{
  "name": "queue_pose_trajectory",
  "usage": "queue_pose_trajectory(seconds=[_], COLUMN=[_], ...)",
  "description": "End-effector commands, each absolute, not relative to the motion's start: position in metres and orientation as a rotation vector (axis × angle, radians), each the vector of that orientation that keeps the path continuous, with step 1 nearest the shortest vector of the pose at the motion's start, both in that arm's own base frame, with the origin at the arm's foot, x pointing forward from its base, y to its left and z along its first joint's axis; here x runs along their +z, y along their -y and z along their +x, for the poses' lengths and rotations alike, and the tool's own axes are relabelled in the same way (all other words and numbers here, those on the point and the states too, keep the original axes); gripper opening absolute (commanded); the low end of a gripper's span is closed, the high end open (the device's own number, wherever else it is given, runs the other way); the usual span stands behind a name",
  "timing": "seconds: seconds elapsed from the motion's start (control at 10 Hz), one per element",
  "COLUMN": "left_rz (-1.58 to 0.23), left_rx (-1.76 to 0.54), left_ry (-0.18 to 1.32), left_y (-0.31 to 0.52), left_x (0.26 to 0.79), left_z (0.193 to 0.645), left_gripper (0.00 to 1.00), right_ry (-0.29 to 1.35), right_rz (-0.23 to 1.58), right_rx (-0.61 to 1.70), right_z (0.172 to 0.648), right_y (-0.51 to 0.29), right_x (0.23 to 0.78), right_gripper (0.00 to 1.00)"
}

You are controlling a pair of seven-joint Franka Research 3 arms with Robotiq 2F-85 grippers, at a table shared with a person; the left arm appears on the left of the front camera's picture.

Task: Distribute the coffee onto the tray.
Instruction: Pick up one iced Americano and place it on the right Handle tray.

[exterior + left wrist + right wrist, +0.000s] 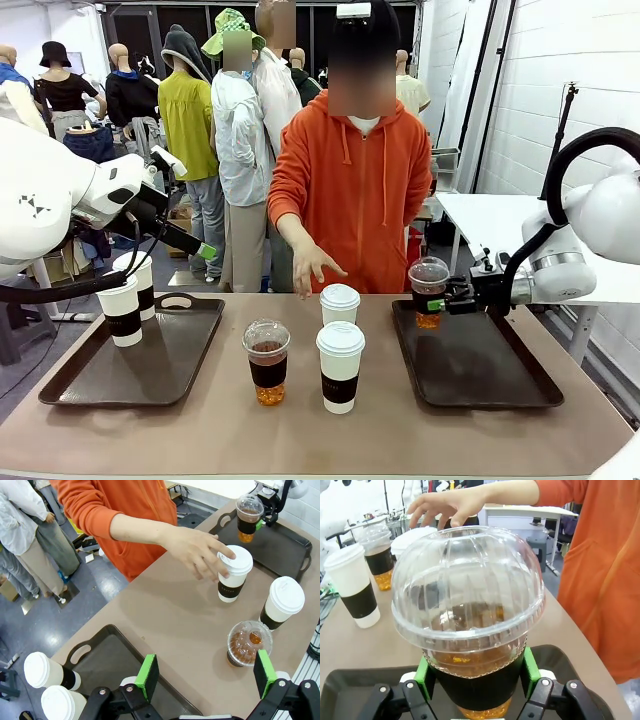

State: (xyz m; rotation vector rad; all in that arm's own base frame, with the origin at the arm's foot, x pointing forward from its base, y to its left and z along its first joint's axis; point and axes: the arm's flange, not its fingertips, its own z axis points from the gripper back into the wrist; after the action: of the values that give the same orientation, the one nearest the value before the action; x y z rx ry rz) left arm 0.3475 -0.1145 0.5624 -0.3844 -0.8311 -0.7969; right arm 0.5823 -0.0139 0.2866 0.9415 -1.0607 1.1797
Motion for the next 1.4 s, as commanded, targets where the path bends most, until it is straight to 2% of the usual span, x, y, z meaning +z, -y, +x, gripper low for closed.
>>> queue_pose_trajectory(seconds=[0.0,0.4,1.1,1.2,1.3], left_rz=[-0.397,-0.397,-0.397,-0.397,-0.397], left_rx=[-0.797,-0.797,-0.797,-0.797,-0.797], left_ry=[0.827,0.827,0.827,0.827,0.827], left_y=[0.113,0.113,0.113,0.113,0.113], left_x=[0.562,0.562,0.562,0.562,0.562], left_z=[0.348,0.348,0.348,0.348,0.348], left_gripper=[1.00,1.00,1.00,1.00,1.00], right_ry=[1.135,1.201,1.144,1.125,1.113], right_rz=[0.958,0.956,0.962,0.969,0.973], right_rx=[1.191,1.143,1.061,1.047,1.038], right_z=[0.575,0.578,0.585,0.586,0.585], right_y=[0.013,0.011,0.005,0.005,0.005], right_x=[0.283,0.270,0.250,0.250,0.249], right_gripper=[0.80,0.80,0.80,1.00,1.00])
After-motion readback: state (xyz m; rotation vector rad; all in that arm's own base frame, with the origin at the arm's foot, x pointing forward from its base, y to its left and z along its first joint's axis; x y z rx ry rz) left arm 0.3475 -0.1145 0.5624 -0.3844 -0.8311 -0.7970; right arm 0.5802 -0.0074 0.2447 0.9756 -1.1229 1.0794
